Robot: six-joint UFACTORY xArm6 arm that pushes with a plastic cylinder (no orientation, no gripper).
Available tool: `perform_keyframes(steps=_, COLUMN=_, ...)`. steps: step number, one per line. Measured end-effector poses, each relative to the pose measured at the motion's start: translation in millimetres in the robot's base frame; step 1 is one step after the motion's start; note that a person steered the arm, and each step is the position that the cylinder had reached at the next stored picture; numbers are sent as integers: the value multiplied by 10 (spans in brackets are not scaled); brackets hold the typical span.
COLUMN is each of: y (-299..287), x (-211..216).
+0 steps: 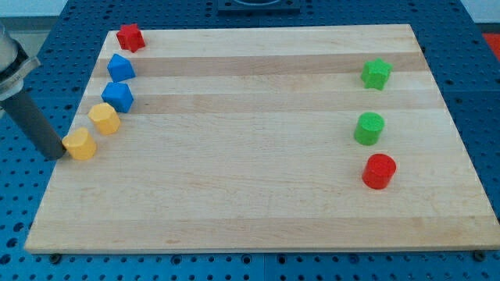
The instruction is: Slide the green circle to the yellow heart
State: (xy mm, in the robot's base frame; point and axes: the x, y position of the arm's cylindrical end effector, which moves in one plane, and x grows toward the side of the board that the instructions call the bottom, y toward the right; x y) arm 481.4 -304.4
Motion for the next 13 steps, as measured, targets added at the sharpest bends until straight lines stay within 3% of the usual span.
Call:
perform_keyframes(steps=2, y=121, x=45)
perform_keyframes(steps=3, y=239, x=429)
perform_keyframes(steps=5, y=2018, x=474)
perform_keyframes(steps=6, y=2468, x=439)
perform_keyframes(steps=8, y=3316, x=-384)
perform_keyframes(steps=10, y=4526, x=-664)
perform_keyframes(steps=11, y=4834, x=-620)
perform_keyframes(steps=12, y=4818, x=-298)
perform_keyframes(steps=13, y=4106, x=-228)
